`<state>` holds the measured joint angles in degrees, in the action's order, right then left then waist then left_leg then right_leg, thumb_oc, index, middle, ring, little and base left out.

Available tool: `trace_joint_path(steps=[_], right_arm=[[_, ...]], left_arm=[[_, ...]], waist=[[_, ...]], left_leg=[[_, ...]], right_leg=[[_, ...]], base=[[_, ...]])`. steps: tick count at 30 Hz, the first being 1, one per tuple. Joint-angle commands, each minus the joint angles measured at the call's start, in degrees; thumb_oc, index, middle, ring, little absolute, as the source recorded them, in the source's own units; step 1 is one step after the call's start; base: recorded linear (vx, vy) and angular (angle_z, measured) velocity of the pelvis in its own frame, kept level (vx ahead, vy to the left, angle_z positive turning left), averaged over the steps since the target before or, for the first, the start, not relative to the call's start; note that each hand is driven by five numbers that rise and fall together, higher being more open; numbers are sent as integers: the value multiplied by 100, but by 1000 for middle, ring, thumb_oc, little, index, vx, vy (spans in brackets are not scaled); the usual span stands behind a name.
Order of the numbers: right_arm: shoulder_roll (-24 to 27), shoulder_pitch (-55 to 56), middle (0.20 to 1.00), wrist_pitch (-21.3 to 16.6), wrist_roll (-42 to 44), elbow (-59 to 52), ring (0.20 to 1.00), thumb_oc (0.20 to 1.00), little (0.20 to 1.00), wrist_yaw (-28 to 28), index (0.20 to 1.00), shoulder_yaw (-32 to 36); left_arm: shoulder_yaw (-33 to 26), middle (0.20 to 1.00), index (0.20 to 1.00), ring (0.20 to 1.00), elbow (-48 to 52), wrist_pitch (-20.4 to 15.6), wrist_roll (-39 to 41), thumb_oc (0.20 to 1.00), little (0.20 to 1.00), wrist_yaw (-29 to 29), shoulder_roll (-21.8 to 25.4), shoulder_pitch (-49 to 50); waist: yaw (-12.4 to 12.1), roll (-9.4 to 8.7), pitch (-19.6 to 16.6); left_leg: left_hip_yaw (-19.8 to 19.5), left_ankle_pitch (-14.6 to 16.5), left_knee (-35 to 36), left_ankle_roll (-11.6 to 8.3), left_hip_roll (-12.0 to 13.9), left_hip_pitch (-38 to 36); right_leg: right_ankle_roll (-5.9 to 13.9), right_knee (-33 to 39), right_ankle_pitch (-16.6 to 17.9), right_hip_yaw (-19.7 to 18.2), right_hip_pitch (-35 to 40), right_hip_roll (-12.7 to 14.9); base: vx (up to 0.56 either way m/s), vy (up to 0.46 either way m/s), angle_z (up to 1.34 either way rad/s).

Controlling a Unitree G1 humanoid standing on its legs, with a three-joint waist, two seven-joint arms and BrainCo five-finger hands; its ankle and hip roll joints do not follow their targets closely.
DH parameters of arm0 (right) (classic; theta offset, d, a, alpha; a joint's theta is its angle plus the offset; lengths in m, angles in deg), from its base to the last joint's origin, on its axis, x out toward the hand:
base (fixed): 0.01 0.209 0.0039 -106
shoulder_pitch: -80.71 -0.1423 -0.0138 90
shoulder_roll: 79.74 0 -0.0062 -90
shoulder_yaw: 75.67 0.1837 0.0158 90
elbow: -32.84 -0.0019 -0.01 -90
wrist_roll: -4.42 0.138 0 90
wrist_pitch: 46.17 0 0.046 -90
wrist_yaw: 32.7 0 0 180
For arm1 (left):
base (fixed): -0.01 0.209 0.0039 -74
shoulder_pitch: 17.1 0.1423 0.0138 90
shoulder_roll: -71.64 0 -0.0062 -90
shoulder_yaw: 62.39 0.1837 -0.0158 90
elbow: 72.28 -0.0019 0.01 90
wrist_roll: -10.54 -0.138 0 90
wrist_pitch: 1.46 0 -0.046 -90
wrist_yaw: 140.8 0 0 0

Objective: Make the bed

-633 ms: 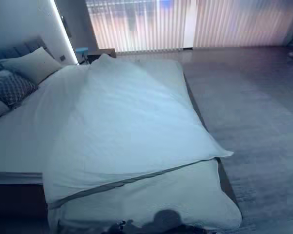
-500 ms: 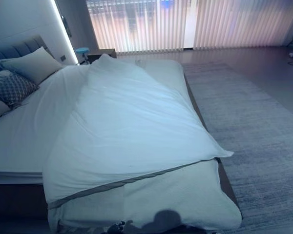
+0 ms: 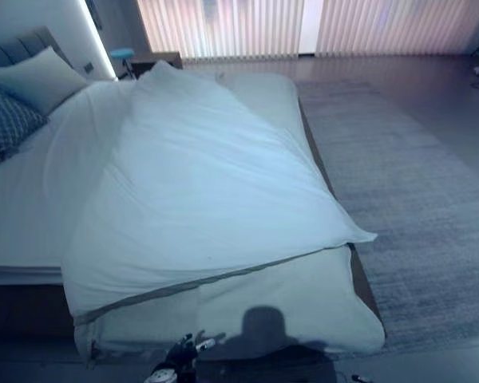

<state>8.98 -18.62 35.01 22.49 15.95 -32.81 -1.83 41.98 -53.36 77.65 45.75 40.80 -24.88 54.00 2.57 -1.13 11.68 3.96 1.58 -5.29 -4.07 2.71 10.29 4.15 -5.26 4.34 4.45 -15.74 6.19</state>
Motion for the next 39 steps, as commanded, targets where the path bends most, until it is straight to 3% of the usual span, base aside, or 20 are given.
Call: trace_joint_path(steps=[1, 7, 14, 20, 28, 31, 39], right_arm=[[46, -88, 1000, -232, 458, -249, 1000, 1000, 1000, 221, 1000, -75], [135, -274, 1000, -281, 608, -946, 1000, 1000, 1000, 391, 1000, -257], [207, -376, 1000, -356, 882, -1633, 1000, 1000, 1000, 505, 1000, -382], [172, -415, 1000, -470, 1164, -2149, 1000, 1000, 1000, 521, 1000, -587], [164, -445, 1000, -570, 1241, -2397, 1000, 1000, 1000, 515, 1000, -867], [160, -456, 1000, -569, 1241, -2398, 1000, 1000, 1000, 516, 1000, -867], [49, -268, 1000, -653, 1631, -2367, 1000, 1000, 1000, 455, 1000, -930]], left_arm=[[-374, 1000, 1000, 1000, 122, -364, 773, 1000, 1000, 226, -134, -504], [-823, 1000, 1000, 1000, 637, -626, 1832, 1000, 1000, 644, -82, -1344], [-1161, 1000, 1000, 1000, 905, -822, 2506, 1000, 1000, 823, -28, -1989], [-1554, 1000, 1000, 1000, 803, -1041, 3136, 1000, 1000, 981, 145, -2716], [-1766, 1000, 1000, 1000, 689, -1234, 3388, 1000, 1000, 1244, 574, -3539], [-1767, 1000, 1000, 1000, 683, -1233, 3390, 1000, 1000, 1242, 583, -3552], [-1776, 1000, 1000, 1000, 967, -1651, 3650, 1000, 1000, 1524, 810, -4203]], waist=[[210, -72, 247], [352, -159, 622], [481, -270, 790], [603, -422, 867], [674, -551, 955], [688, -556, 942], [654, -685, 1029]], left_leg=[[82, -30, -409, 273, -500, 461], [297, 372, -1714, 186, -371, 1667], [449, 676, -2593, 139, -182, 2489], [424, 728, -2740, 138, -122, 2900], [432, 617, -2569, 140, -153, 3117], [432, 566, -2547, 147, -165, 3151], [335, 517, -2456, 149, -170, 3217]], right_leg=[[207, -651, -355, 220, -81, -171], [258, -1694, -558, 196, -1180, 27], [241, -2297, -702, 51, -1998, -17], [225, -2326, -685, 14, -2386, -116], [259, -2112, -538, 2, -2572, -145], [256, -2091, -497, 4, -2603, -134], [242, -1992, -459, 92, -2656, -156]], base=[[-161, 57, -5], [-102, 43, -1], [-33, 32, -10], [7, 17, -12], [12, 1, -2], [8, -4, -6], [6, -9, -1]])
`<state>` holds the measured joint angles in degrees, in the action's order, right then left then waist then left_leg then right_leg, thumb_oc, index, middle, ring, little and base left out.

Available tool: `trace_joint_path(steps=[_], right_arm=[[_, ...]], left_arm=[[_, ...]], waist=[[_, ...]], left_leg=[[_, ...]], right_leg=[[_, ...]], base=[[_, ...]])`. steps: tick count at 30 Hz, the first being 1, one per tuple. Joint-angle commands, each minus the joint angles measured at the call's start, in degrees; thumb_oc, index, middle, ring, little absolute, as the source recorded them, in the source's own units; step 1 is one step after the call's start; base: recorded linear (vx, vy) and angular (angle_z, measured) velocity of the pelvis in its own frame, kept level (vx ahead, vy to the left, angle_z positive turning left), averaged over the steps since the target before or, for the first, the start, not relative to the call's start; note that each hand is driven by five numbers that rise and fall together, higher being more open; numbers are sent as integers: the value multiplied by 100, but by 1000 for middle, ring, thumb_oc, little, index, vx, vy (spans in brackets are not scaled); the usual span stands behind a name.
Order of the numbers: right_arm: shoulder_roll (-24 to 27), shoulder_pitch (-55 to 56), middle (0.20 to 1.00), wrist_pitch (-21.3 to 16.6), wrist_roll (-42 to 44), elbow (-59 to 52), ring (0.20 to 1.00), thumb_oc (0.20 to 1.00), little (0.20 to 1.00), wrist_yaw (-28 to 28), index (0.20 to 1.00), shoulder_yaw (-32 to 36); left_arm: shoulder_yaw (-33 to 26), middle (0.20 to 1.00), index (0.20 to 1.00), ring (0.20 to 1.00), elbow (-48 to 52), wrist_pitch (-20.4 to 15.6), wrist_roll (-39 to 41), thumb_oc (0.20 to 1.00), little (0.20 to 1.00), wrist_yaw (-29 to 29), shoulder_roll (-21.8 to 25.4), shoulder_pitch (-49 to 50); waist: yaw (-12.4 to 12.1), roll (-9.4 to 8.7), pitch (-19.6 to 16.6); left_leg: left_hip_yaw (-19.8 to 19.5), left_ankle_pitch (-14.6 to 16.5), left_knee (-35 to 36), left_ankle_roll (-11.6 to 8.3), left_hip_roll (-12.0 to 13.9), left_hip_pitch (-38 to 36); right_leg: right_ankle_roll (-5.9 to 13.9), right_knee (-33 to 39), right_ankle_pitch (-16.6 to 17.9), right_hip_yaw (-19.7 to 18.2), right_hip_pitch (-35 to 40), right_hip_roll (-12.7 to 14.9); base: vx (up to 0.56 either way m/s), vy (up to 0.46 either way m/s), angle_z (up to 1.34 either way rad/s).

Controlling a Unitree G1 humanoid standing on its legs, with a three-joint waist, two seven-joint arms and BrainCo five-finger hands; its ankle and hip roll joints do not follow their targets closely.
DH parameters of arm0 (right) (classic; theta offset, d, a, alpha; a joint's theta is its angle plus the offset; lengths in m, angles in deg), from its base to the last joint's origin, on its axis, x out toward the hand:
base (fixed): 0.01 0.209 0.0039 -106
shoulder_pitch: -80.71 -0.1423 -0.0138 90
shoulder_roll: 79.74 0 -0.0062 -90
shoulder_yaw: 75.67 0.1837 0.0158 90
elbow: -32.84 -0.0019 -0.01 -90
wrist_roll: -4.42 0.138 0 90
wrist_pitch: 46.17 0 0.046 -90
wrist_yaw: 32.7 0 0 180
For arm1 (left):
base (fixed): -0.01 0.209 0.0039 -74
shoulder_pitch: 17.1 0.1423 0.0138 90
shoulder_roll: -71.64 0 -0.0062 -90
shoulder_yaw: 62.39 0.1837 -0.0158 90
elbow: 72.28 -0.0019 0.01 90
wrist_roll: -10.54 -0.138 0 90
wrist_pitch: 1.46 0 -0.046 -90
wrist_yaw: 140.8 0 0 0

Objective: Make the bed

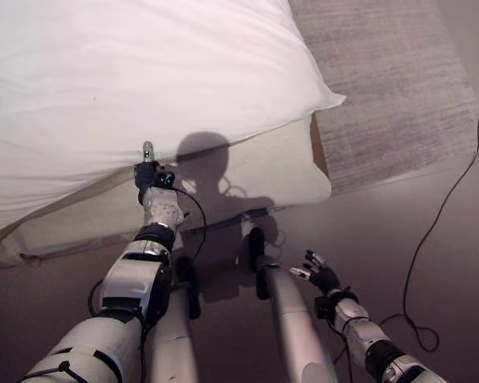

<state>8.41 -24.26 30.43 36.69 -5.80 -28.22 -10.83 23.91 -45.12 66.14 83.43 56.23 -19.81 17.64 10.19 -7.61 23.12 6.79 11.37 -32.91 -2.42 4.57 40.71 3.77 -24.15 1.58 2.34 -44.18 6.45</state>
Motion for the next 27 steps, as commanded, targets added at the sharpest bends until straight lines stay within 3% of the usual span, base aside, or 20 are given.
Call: trace_joint_path(steps=[1, 6, 7, 8, 10, 11, 16, 20, 26, 27], right_arm=[[107, 298, 1000, -195, 212, -190, 1000, 1000, 1000, -5, 1000, -31], [27, 309, 1000, -198, 465, -127, 1000, 1000, 1000, -15, 1000, -2], [37, 326, 1000, -201, 463, -133, 1000, 1000, 1000, -22, 1000, -5], [40, 337, 1000, -202, 461, -148, 1000, 1000, 1000, -18, 1000, -3], [40, 339, 1000, -202, 461, -150, 1000, 1000, 1000, -17, 1000, -2], [34, 337, 1000, -195, 445, -126, 1000, 1000, 1000, 11, 1000, -8], [26, 322, 1000, -171, 475, -195, 1000, 1000, 1000, 19, 1000, -4], [-74, 242, 1000, -204, 875, -541, 1000, 1000, 1000, -51, 1000, 11], [-204, -60, 1000, -245, 1272, -693, 1000, 1000, 1000, -64, 1000, 60], [-371, -440, 1000, -277, 1626, -629, 1000, 1000, 1000, -55, 1000, 66]], left_arm=[[31, 1000, 1000, 1000, 142, -500, -118, 1000, 1000, -18, 301, -564], [117, 1000, 1000, 1000, 329, -663, -142, 1000, 1000, 218, 330, -827], [132, 853, 853, 853, 369, -674, -161, 853, 853, 238, 360, -818], [139, 473, 473, 473, 432, -681, -180, 473, 473, 251, 353, -796], [139, 473, 473, 473, 438, -681, -185, 473, 473, 257, 350, -792], [190, 200, 200, 200, 648, -761, -178, 200, 200, 283, 301, -789], [271, 200, 200, 200, 1203, -976, -176, 200, 200, 332, 122, -735], [486, 200, 200, 200, 2472, -1266, -188, 200, 200, 295, -475, -316], [826, 200, 200, 200, 3559, -1305, -239, 200, 200, 72, -867, 263], [1023, 200, 200, 200, 4099, -1354, -152, 200, 200, -126, -1090, 481]], waist=[[-114, -34, -110], [-138, -45, -76], [-155, -39, -57], [-163, -37, -51], [-165, -38, -49], [-198, -9, -11], [-233, 16, 59], [-347, 105, 166], [-509, 219, 310], [-617, 319, 370]], left_leg=[[49, -426, 299, -22, -349, 150], [57, -462, 309, -6, -356, 163], [61, -417, 295, -11, -342, 129], [68, -461, 307, 1, -349, 148], [70, -460, 307, 1, -349, 143], [80, -418, 313, -4, -353, 88], [104, -420, 296, 16, -370, 71], [119, -450, 390, 48, -430, -16], [96, -492, 445, 84, -503, -113], [71, -509, 478, 107, -548, -141]], right_leg=[[284, -114, -214, 302, 207, -189], [287, -91, -166, 313, 200, -168], [292, -123, -204, 316, 218, -173], [287, -118, -171, 315, 196, -160], [287, -118, -171, 313, 199, -160], [299, -135, -206, 324, 249, -156], [304, -146, -201, 317, 266, -141], [311, -148, -193, 329, 319, -79], [311, -148, -184, 369, 422, -33], [305, -114, -183, 399, 467, -2]], base=[[0, 0, 0], [-6, 2, 0], [0, 0, 0], [0, 0, 0], [0, 0, 0], [0, 0, 0], [0, 0, 0], [0, 0, 0], [-10, 4, 6], [-8, 4, 10]])
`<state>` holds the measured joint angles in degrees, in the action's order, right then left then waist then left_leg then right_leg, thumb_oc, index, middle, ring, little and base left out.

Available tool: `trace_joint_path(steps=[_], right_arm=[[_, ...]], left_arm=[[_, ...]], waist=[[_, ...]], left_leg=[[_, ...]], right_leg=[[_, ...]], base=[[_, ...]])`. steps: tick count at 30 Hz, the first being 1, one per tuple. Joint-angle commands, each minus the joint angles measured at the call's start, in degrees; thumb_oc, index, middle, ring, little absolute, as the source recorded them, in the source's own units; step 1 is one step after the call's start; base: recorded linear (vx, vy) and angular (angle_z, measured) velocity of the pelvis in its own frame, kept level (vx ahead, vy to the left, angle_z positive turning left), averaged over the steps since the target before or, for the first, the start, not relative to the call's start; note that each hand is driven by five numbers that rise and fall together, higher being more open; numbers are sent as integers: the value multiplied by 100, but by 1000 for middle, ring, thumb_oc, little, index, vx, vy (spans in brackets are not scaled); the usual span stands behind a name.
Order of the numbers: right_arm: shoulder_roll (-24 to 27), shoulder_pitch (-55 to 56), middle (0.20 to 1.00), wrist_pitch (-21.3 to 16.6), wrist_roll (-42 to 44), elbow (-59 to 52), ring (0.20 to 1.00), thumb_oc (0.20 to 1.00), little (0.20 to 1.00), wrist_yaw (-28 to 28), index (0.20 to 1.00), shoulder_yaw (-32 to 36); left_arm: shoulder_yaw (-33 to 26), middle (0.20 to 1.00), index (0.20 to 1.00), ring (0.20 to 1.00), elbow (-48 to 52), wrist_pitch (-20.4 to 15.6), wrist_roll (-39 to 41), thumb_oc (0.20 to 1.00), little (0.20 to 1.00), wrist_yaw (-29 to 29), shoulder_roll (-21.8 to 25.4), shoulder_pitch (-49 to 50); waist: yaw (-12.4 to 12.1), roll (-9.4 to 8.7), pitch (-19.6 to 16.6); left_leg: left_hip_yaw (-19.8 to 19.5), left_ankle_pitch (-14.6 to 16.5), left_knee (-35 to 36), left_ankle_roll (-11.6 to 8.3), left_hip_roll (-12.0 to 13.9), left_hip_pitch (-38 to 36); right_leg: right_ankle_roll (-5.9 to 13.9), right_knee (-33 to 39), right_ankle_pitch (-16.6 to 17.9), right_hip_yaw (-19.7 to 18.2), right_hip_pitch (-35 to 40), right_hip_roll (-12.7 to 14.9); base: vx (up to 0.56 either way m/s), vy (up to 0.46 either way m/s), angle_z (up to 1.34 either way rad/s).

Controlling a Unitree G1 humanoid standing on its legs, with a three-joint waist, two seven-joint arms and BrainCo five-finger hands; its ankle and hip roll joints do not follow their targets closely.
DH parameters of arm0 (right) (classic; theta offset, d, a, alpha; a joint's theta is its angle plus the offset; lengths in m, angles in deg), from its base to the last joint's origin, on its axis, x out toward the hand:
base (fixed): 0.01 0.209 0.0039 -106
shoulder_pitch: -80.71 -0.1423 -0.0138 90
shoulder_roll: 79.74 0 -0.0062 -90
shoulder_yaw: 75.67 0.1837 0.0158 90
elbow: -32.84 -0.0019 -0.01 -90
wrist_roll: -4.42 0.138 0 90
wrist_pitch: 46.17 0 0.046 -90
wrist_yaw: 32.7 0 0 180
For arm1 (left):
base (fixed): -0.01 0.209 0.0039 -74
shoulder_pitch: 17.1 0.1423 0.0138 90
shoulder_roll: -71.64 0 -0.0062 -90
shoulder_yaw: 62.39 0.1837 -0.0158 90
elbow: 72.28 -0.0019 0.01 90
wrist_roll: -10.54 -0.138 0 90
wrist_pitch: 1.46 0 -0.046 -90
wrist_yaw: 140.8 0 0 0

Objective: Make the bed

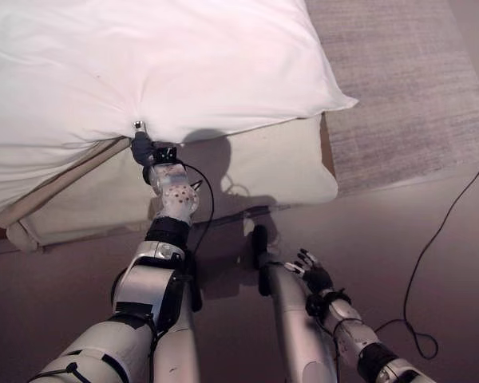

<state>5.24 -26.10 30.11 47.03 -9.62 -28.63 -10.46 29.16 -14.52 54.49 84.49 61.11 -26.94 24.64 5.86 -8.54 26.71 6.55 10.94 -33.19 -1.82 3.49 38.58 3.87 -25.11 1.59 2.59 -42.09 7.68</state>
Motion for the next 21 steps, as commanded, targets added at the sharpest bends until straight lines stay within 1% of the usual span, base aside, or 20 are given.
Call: trace_joint_path(steps=[1, 2, 3, 4, 6, 7, 8, 12, 14, 15, 16, 18, 19, 20, 21], right_arm=[[-57, -262, 1000, -249, 599, -234, 1000, 1000, 1000, -23, 1000, 36], [-57, -262, 1000, -249, 599, -234, 1000, 1000, 1000, -23, 1000, 36], [-314, -779, 1000, -334, 1146, -138, 1000, 1000, 1000, -7, 1000, 26], [-361, -864, 1000, -341, 1246, -107, 1000, 1000, 1000, -10, 1000, 43], [-600, -1161, 1000, -367, 1821, -61, 1000, 1000, 1000, -59, 1000, 7], [-603, -1166, 1000, -367, 1826, -53, 1000, 1000, 1000, -65, 1000, 10], [-745, -1535, 1000, -343, 2297, -78, 1000, 1000, 1000, -122, 1000, -60], [-872, -1752, 1000, -350, 2808, -255, 1000, 1000, 1000, -256, 1000, -159], [-872, -1752, 1000, -350, 2808, -255, 1000, 1000, 1000, -256, 1000, -159], [-981, -2007, 1000, -421, 3323, -599, 1000, 1000, 1000, -350, 1000, -203], [-981, -2007, 1000, -420, 3325, -598, 1000, 1000, 1000, -350, 1000, -202], [-982, -2194, 1000, -504, 3589, -789, 1000, 1000, 1000, -415, 1000, -176], [-981, -2196, 1000, -504, 3592, -786, 1000, 1000, 1000, -418, 1000, -175], [-995, -2310, 1000, -593, 3777, -858, 1000, 1000, 1000, -402, 1000, -115], [-995, -2311, 1000, -593, 3779, -857, 1000, 1000, 1000, -404, 1000, -114]], left_arm=[[509, 200, 200, 200, 1059, -191, -268, 200, 200, -604, -380, -205], [509, 200, 200, 200, 1059, -191, -269, 200, 200, -603, -381, -204], [784, 200, 200, 200, 1670, -139, -221, 200, 200, -840, -526, 51], [839, 200, 200, 200, 1787, -124, -202, 200, 200, -880, -532, 125], [1020, 200, 200, 200, 2159, -72, -148, 200, 200, -1024, -563, 296], [1025, 200, 200, 200, 2167, -72, -150, 200, 200, -1022, -561, 303], [1161, 200, 200, 200, 2518, -77, -118, 200, 200, -1110, -547, 404], [1200, 200, 200, 200, 2855, -108, -137, 200, 200, -1125, -463, 527], [1200, 200, 200, 200, 2856, -108, -138, 200, 200, -1124, -463, 528], [1188, 200, 200, 200, 3167, -270, -195, 200, 200, -1058, -412, 687], [1191, 200, 200, 200, 3173, -270, -201, 200, 200, -1051, -413, 690], [1133, 200, 200, 200, 3222, -397, -230, 200, 200, -960, -389, 777], [1134, 200, 200, 200, 3225, -397, -235, 200, 200, -953, -390, 776], [1142, 200, 200, 200, 3272, -446, -310, 200, 200, -875, -371, 813], [1145, 200, 200, 200, 3278, -446, -319, 200, 200, -865, -372, 814]], waist=[[-190, 413, 21], [-190, 413, 21], [-307, 546, 113], [-330, 568, 130], [-411, 649, 157], [-414, 646, 160], [-510, 718, 190], [-601, 764, 259], [-600, 765, 260], [-739, 813, 306], [-738, 813, 307], [-844, 846, 308], [-842, 848, 308], [-915, 880, 308], [-914, 881, 308]], left_leg=[[93, -465, 506, 47, -439, 61], [93, -465, 506, 47, -439, 60], [62, -493, 545, 69, -499, -3], [60, -494, 553, 75, -512, -18], [47, -509, 628, 100, -542, -67], [47, -512, 633, 100, -543, -74], [28, -541, 679, 110, -573, -92], [-7, -549, 700, 123, -604, -163], [-8, -550, 700, 123, -604, -164], [-53, -560, 739, 137, -657, -209], [-55, -560, 739, 137, -658, -210], [-111, -568, 744, 152, -697, -182], [-114, -568, 742, 152, -698, -178], [-154, -574, 755, 160, -717, -174], [-157, -574, 754, 160, -718, -173]], right_leg=[[296, -13, -183, 377, 272, -127], [296, -13, -183, 377, 273, -127], [270, -26, -203, 407, 335, -90], [267, -21, -206, 417, 351, -86], [264, 21, -201, 446, 395, -77], [264, 25, -199, 446, 401, -77], [263, 78, -188, 469, 444, -60], [244, 49, -218, 517, 502, -36], [244, 49, -218, 517, 504, -35], [243, 56, -235, 585, 558, -2], [243, 57, -235, 587, 561, -1], [247, 58, -235, 633, 568, 49], [247, 57, -236, 636, 567, 50], [251, 34, -256, 680, 570, 80], [251, 34, -257, 683, 570, 81]], base=[[-7, 4, 13], [-18, 5, 15], [-20, 4, 11], [-25, 8, 17], [-11, 7, 16], [-14, 1, 9], [-13, -1, 8], [-6, -1, 9], [-1, -7, 13], [1, -8, 9], [1, -5, 8], [3, -3, 11], [8, -7, 13], [6, -1, 19], [10, -8, 22]])
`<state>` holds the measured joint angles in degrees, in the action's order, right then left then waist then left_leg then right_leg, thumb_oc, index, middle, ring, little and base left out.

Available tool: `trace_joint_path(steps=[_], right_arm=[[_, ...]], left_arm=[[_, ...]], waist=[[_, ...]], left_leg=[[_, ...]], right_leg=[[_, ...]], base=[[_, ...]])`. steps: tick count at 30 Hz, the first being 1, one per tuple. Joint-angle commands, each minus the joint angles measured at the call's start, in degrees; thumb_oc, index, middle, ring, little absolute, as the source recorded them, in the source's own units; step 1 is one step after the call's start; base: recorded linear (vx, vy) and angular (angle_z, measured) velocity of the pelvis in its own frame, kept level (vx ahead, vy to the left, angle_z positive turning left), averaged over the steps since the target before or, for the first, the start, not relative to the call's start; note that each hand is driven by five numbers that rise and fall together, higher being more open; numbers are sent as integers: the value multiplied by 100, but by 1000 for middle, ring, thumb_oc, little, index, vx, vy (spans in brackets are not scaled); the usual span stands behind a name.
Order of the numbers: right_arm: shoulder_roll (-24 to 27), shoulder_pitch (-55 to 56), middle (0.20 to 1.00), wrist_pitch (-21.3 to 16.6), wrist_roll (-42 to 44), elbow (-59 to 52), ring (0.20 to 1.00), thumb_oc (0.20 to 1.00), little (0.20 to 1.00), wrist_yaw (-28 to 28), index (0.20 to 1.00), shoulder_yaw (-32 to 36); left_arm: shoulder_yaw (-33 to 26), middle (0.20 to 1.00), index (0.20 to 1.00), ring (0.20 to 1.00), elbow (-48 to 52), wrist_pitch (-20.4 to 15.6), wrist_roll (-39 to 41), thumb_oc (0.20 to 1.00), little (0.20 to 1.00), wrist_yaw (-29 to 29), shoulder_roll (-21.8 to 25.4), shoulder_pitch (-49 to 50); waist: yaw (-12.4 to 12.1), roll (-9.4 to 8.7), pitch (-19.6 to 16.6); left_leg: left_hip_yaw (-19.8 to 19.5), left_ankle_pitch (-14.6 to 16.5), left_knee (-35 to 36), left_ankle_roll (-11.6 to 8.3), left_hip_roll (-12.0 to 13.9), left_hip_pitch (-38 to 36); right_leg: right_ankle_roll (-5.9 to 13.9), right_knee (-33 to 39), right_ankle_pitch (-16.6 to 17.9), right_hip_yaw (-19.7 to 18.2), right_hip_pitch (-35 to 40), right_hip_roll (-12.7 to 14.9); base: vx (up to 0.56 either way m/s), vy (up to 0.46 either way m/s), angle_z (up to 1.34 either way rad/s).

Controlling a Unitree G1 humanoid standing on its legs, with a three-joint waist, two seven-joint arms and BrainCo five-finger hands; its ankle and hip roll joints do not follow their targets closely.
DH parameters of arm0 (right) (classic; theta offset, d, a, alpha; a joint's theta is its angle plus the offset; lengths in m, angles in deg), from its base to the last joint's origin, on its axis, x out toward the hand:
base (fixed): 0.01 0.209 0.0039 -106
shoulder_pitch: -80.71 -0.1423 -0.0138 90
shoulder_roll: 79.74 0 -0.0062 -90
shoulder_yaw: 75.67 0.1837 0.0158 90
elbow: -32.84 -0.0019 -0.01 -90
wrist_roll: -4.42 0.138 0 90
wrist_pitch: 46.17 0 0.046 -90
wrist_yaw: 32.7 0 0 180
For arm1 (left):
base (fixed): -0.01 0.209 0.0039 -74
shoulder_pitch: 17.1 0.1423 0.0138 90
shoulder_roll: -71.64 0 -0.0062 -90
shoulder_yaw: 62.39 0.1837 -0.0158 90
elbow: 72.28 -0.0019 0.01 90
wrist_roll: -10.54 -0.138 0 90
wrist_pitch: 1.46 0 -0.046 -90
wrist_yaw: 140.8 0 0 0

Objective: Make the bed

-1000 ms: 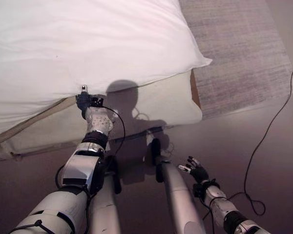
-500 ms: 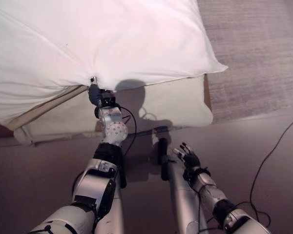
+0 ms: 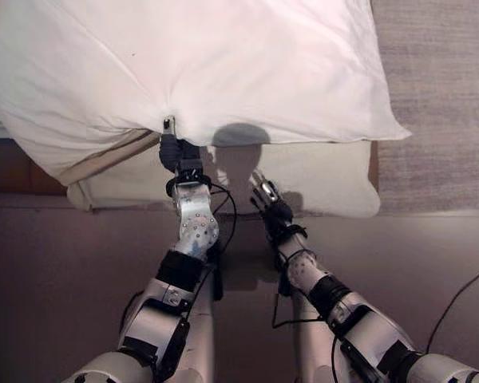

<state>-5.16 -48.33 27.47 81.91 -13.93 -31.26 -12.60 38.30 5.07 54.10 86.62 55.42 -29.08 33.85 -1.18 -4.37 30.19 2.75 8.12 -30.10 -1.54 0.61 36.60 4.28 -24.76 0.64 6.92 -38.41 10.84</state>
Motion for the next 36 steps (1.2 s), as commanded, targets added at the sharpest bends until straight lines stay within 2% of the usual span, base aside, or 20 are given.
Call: trace_joint_path(steps=[1, 5, 11, 20, 22, 29, 36], right_arm=[[9, -152, 1000, -399, 415, -489, 1000, 1000, 1000, -147, 1000, 162], [-38, -290, 1000, -538, 521, -607, 1000, 1000, 1000, -171, 1000, 245], [248, -616, 1000, -961, 512, -1027, 1000, 1000, 1000, -106, 1000, 762], [622, -593, 1000, -1343, 359, -1622, 1000, 1000, 1000, 71, 1000, 1323], [736, -544, 1000, -1529, 275, -1829, 1000, 1000, 1000, 187, 1000, 1574], [1045, -387, 1000, -1827, 79, -1905, 1000, 1000, 1000, 597, 1000, 2218], [1452, -239, 1000, -1707, -38, -1420, 1000, 1000, 1000, 880, 1000, 2670]], left_arm=[[219, 200, 200, 200, 1386, -419, -570, 200, 200, -280, -145, -64], [225, 200, 200, 200, 1463, -446, -641, 200, 200, -243, -150, 42], [73, 200, 200, 200, 1557, -548, -975, 200, 200, -27, 43, 189], [-301, 200, 200, 200, 1626, -579, -1484, 200, 200, 418, 309, 427], [-426, 200, 200, 200, 1677, -593, -1651, 200, 200, 521, 384, 526], [-702, 200, 200, 200, 1747, -551, -1963, 200, 200, 755, 551, 684], [-846, 200, 200, 200, 1624, -489, -2039, 200, 200, 800, 697, 715]], waist=[[-254, 482, -40], [-315, 524, -40], [-453, 650, -40], [-471, 645, -49], [-455, 649, -87], [-391, 639, -200], [-308, 625, -267]], left_leg=[[201, -291, 439, 141, -448, 33], [166, -290, 436, 157, -484, 44], [87, -300, 414, 172, -566, 102], [122, -255, 396, 233, -578, 129], [115, -251, 398, 250, -599, 159], [140, -197, 362, 252, -596, 210], [153, -212, 359, 261, -584, 270]], right_leg=[[210, -5, -170, 265, 203, -221], [214, -28, -181, 304, 196, -194], [253, -95, -213, 429, 195, -86], [275, -81, -218, 402, 169, -51], [278, -94, -223, 400, 129, -40], [275, -166, -285, 394, 33, -22], [270, -212, -271, 364, -68, -29]], base=[[8, 1, 24], [3, 2, 6], [18, 18, 18], [15, 24, 3], [12, 16, 0], [11, 3, 0], [5, -3, 0]])
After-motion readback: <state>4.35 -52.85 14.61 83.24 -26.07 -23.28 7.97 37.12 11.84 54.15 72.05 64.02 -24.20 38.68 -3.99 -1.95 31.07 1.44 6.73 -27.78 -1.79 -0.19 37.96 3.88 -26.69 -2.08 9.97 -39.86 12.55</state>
